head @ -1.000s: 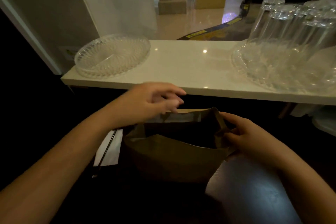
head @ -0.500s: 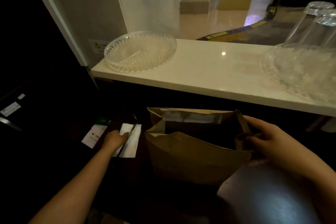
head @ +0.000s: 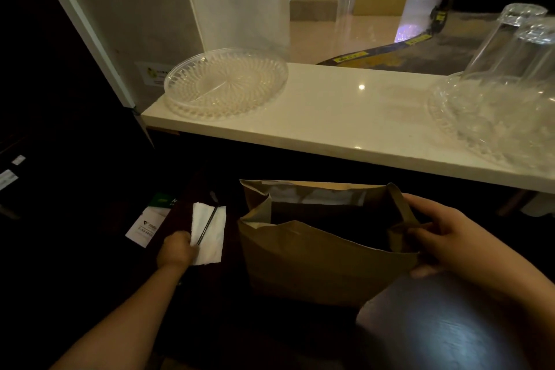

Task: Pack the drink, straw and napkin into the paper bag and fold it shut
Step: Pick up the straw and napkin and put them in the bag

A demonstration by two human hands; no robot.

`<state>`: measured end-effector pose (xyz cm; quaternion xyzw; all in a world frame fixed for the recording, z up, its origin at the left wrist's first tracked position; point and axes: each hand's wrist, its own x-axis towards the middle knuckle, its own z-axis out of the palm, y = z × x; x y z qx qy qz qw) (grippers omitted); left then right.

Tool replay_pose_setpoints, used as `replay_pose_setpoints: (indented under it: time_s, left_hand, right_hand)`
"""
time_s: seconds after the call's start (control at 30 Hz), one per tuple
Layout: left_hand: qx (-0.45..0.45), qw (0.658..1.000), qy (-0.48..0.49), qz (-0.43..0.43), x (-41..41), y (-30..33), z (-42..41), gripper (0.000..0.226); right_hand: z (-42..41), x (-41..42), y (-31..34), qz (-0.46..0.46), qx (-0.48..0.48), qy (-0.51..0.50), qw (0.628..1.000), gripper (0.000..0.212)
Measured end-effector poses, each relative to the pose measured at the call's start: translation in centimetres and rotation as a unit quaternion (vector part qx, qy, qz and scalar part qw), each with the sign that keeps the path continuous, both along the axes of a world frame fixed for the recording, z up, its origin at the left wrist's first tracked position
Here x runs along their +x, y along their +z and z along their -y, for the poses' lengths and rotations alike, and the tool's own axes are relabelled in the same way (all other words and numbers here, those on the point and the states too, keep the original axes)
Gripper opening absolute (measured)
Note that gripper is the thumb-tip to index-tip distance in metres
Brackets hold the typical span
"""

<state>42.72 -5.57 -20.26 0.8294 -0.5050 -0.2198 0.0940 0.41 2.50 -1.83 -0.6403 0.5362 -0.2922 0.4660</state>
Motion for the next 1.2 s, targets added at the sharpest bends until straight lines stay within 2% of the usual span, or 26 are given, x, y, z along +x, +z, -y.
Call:
replay_pose_setpoints:
  time_s: [0.1,0.2,0.27,0.33,0.4,0.47,0.5,0.53,0.6,0.7,0.77,0.87,1.03,1.13,1.2]
  left_hand:
    - [-0.032,0.998,-0.036,0.037,0.2,0.5,-0.4,0.009]
    - [-0.164,0.986,-0.012,0.001,0.8,2.7,-0.6,0.012]
    - [-0.268,0.962,0.019,-0.042,1.3,5.8,-0.6,0.009]
    - [-0.379,0.912,0.052,-0.148,1.0,10.7,-1.0,0.008]
    - [-0.482,0.826,0.049,-0.289,-0.9,16.6,-1.4,0.001]
    - [-0.524,0.742,-0.059,-0.415,-4.4,21.7,-1.9,0.009]
    - [-0.508,0.715,-0.128,-0.462,-6.6,23.4,-2.1,0.013]
    - [-0.475,0.707,-0.188,-0.489,-9.0,24.7,-2.5,0.019]
    - [-0.384,0.726,-0.279,-0.497,-13.4,25.7,-2.8,0.020]
    - [-0.223,0.760,-0.407,-0.455,-17.5,24.7,-2.7,0.017]
    - [-0.129,0.774,-0.470,-0.404,-18.6,24.0,-2.1,0.013]
    - [-0.044,0.805,-0.510,-0.299,-18.6,22.8,-0.6,0.009]
    - [0.038,0.815,-0.529,-0.234,-18.8,22.4,0.8,0.016]
    - [-0.021,0.819,-0.533,-0.209,-19.5,23.3,1.2,0.012]
    - [-0.055,0.809,-0.557,-0.179,-19.9,23.6,1.4,0.013]
  right_hand:
    - [0.1,0.1,0.2,0.002,0.003,0.001,1.000,0.074]
    - [0.0,0.2,0.3,0.013,0.004,-0.003,1.000,0.071]
    - [0.1,0.2,0.4,0.013,0.007,-0.008,1.000,0.069]
    - [0.1,0.4,0.4,0.008,0.011,-0.012,1.000,0.068]
    - [0.3,0.6,0.5,0.005,0.009,-0.020,1.000,0.064]
    - [0.3,0.8,0.6,0.008,0.011,-0.028,1.000,0.061]
    - [0.2,0.9,0.7,0.009,0.011,-0.029,0.999,0.059]
    - [0.2,0.9,0.8,0.009,0.011,-0.029,0.999,0.058]
    - [0.1,0.9,0.9,0.006,0.013,-0.029,0.999,0.057]
    - [0.1,0.7,0.9,-0.020,0.029,-0.036,0.999,0.053]
    - [0.0,0.5,0.8,-0.037,0.040,-0.044,0.998,0.047]
    - [-0.4,0.3,0.7,-0.025,0.037,-0.054,0.998,0.042]
    - [-0.6,0.4,0.7,-0.025,0.035,-0.056,0.997,0.047]
    - [-0.4,0.3,0.6,-0.033,0.031,-0.062,0.997,0.044]
    - [-0.5,0.2,0.6,-0.028,0.037,-0.066,0.997,0.039]
